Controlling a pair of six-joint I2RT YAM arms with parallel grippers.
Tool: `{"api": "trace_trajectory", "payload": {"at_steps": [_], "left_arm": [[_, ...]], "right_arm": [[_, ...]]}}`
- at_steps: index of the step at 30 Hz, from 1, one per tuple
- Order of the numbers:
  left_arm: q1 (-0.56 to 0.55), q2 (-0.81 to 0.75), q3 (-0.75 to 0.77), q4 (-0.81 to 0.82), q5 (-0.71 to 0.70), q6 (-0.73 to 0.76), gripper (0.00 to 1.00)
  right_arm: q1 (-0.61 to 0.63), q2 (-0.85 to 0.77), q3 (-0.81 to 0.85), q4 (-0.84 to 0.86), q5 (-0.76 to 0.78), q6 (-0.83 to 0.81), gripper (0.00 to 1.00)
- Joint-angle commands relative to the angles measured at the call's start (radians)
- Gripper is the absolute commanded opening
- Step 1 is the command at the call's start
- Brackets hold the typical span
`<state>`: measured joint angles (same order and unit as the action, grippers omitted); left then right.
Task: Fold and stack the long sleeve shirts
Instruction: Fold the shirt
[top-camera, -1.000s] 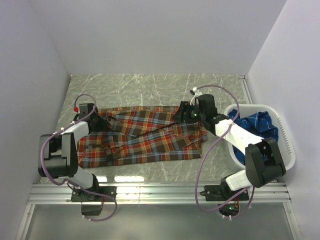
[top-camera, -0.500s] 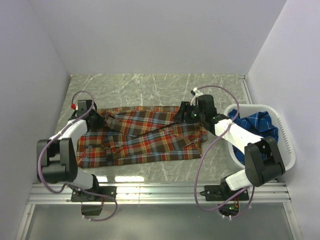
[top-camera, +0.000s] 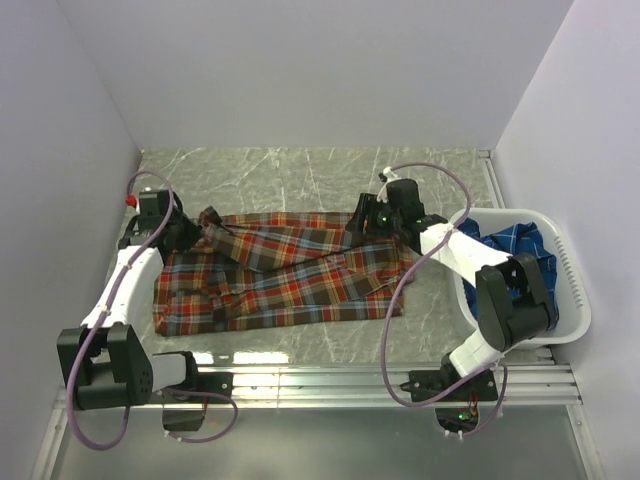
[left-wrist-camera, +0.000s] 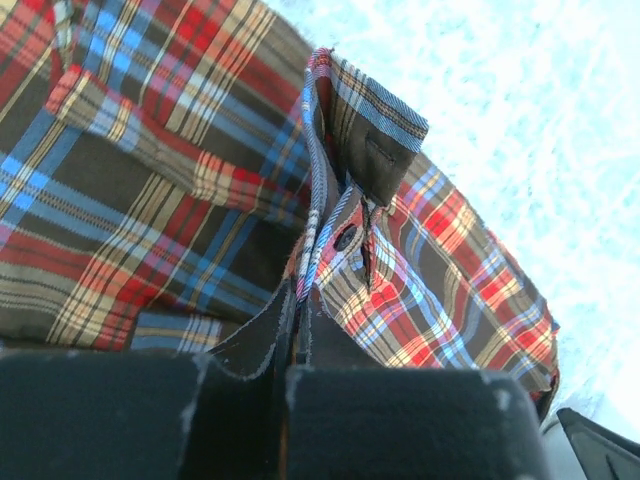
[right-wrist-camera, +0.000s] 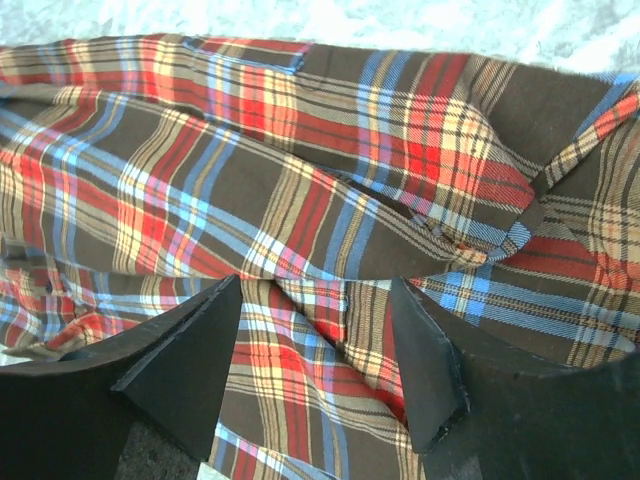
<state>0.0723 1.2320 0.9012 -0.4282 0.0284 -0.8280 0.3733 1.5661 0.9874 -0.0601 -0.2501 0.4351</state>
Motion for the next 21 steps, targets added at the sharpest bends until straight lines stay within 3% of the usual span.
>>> {"api": "trace_trajectory", "payload": {"at_steps": [1, 12, 21], "left_arm": [[-0.003, -0.016, -0.033, -0.012, -0.004, 0.012, 0.0], [0.021, -0.022, -0.071, 0.006, -0.076, 0.015, 0.01], [0.052, -0.009, -0.096, 0.022, -0.101, 0.023, 0.02]], "right_arm": [[0.004, 0.031, 0.04, 0.006, 0.026, 0.039, 0.68], [-0.042, 0.129, 0.019, 0.011, 0.101, 0.088, 0.67], [-0.045, 0.092, 0.022, -0.018, 0.186, 0.09, 0.67]]}}
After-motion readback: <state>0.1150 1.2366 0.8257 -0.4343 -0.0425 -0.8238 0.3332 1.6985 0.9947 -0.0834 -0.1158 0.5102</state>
